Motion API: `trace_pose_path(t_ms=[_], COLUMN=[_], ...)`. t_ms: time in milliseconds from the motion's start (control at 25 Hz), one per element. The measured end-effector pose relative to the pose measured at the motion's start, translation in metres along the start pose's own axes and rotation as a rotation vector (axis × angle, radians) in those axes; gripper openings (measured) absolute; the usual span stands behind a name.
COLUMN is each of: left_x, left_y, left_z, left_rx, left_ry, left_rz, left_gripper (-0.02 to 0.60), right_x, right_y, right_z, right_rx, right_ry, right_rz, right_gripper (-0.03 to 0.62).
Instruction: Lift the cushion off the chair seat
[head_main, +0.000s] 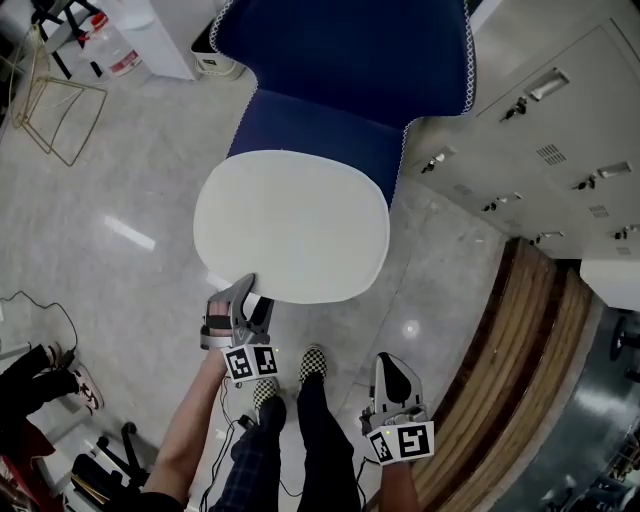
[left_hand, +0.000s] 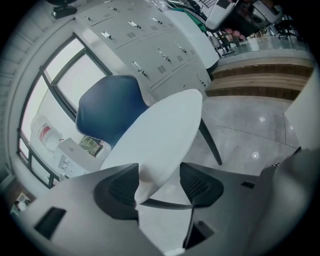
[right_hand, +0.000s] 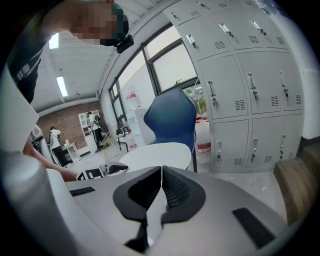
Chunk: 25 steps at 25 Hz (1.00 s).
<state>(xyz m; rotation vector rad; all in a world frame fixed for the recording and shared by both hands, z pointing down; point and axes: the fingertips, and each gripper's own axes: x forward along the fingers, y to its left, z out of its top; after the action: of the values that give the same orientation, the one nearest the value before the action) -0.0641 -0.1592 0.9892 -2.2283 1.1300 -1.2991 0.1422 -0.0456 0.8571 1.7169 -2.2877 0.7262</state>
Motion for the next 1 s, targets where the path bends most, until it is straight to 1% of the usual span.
trace_pose_path(t_ms=[80, 240, 320, 440, 560, 760, 880, 1000], left_x=[-0.001, -0.006, -0.008, -0.011, -0.012, -0.015, -0.018, -0.023], left_y=[0.003, 0.008, 0.011, 0.015, 0.019, 0.024, 0.029, 0.039], left_z=[0.001, 0.004, 0.006, 0.01, 0.012, 0.014, 0.018, 0.025], left_rx=[0.006, 0.027, 0.033, 0.029, 0.019, -0.006, -0.014, -0.042], left_ry=[-0.003, -0.02, -0.027, -0.029, -0.027, -0.02, -0.027, -0.032], left_rz=[0.021, 0.042, 0.038, 0.013, -0.018, -0.048, -0.046, -0.046], left_gripper=[0.22, 0.142, 0.108, 0.063, 0.043, 0.035, 0.032, 0.031], right_x=[0.0, -0.001, -0.001, -0.001, 0.001, 0.002, 0.003, 0.003], right_y=[0.001, 0.004, 0.006, 0.009, 0.013, 0.017, 0.018, 0.019], right_z=[0.0, 0.002, 0.004, 0.007, 0.011, 0.021, 0.026, 0.034], right_rx=[0.001, 0.002, 0.002, 0.004, 0.003, -0.002, -0.006, -0.008], right_ry=[0.0, 0.0, 0.0, 0.0, -0.004, -0.012, -0.015, -0.021], right_rz=[0.001, 0.0, 0.001, 0.002, 0.005, 0.01, 0.01, 0.011], right_gripper=[0.028, 0.028, 0.028, 0.028, 0.028, 0.028, 0.028, 0.028])
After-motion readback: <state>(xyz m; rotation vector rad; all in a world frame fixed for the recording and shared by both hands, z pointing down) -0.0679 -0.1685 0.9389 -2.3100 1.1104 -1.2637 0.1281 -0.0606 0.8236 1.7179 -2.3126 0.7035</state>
